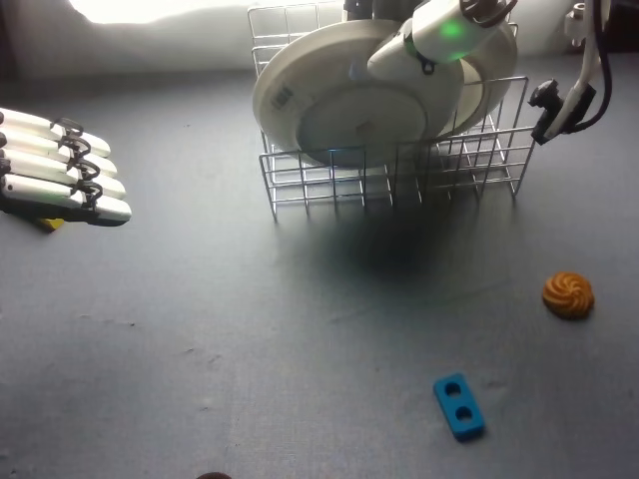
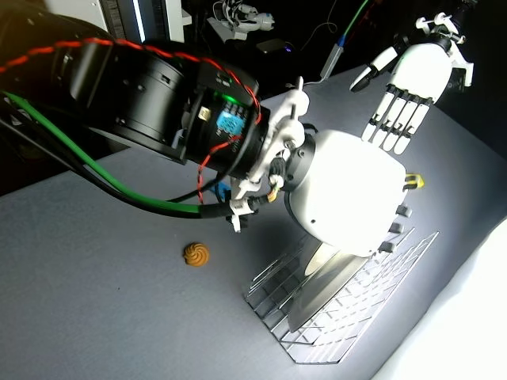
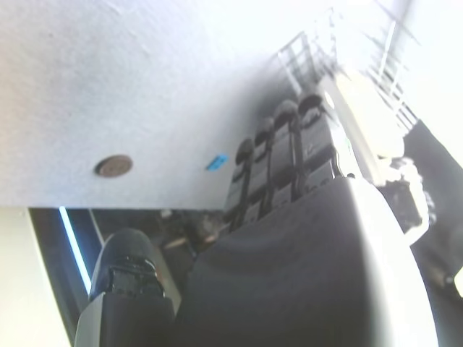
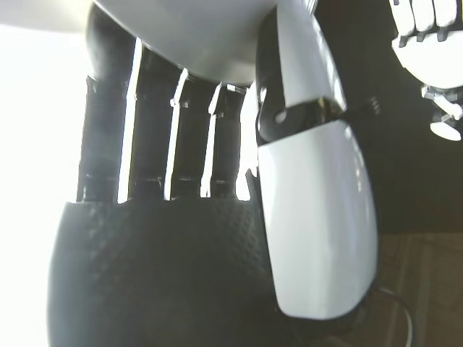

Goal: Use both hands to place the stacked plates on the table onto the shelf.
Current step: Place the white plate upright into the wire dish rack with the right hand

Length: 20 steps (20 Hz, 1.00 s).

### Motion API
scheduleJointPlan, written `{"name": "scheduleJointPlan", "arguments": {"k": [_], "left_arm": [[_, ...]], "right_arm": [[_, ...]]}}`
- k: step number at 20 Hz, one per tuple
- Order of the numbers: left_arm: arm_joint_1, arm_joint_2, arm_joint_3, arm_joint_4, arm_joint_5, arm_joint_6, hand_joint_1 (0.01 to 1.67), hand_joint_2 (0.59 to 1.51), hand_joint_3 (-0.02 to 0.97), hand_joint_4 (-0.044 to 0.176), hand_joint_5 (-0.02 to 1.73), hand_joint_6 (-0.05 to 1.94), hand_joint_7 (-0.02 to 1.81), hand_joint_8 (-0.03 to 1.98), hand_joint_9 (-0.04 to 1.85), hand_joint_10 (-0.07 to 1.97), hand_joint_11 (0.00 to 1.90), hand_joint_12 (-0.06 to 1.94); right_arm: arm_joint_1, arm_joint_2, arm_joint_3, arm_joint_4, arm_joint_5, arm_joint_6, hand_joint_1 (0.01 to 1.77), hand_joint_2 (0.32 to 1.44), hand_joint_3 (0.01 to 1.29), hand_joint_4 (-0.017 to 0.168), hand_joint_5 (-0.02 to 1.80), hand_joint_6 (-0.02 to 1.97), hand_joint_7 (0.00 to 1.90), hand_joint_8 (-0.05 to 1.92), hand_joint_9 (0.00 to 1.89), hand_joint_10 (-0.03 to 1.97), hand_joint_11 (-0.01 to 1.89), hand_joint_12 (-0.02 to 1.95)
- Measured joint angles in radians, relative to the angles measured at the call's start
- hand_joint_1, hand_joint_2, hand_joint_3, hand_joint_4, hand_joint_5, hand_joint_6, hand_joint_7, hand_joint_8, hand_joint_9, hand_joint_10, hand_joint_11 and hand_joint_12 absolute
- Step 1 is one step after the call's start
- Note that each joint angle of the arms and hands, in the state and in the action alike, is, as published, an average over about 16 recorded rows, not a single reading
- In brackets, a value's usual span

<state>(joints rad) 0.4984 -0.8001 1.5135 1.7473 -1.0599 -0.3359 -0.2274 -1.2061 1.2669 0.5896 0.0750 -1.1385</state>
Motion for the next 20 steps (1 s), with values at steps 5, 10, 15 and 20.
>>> {"name": "scheduleJointPlan", "arguments": {"k": [5, 10, 15, 20], "left_arm": [[-0.001, 0.000, -0.003, 0.000, 0.000, 0.000, 0.02, 1.160, 0.020, 0.005, 0.02, 0.02, 0.05, 0.02, 0.04, 0.01, 0.02, 0.01], [-0.004, 0.000, -0.005, 0.003, 0.000, 0.000, 0.02, 1.160, 0.021, 0.005, 0.02, 0.02, 0.05, 0.02, 0.04, 0.01, 0.02, 0.01], [-0.006, 0.000, -0.006, 0.005, 0.000, 0.000, 0.02, 1.160, 0.021, 0.005, 0.02, 0.02, 0.05, 0.01, 0.04, 0.01, 0.02, 0.01], [-0.006, 0.000, -0.008, 0.008, 0.000, 0.000, 0.02, 1.160, 0.020, 0.005, 0.02, 0.02, 0.04, 0.01, 0.04, 0.01, 0.02, 0.01]], "right_arm": [[-0.016, -0.016, 0.026, 0.001, 0.015, -0.002, 1.23, 1.03, 0.01, -0.011, 0.88, 0.75, 1.04, 0.97, 1.09, 0.99, 0.86, 1.46], [-0.030, -0.024, 0.041, 0.001, 0.029, -0.005, 1.23, 1.03, 0.01, -0.012, 0.87, 0.75, 1.03, 0.98, 1.06, 1.02, 0.85, 1.47], [-0.043, -0.032, 0.049, 0.000, 0.041, -0.009, 1.22, 1.04, 0.01, -0.011, 0.85, 0.75, 1.02, 0.85, 1.02, 0.93, 0.79, 1.44], [-0.050, -0.039, 0.051, -0.001, 0.055, -0.012, 1.17, 1.05, 0.01, -0.008, 0.86, 0.53, 1.03, 0.57, 1.00, 0.69, 0.72, 1.36]]}}
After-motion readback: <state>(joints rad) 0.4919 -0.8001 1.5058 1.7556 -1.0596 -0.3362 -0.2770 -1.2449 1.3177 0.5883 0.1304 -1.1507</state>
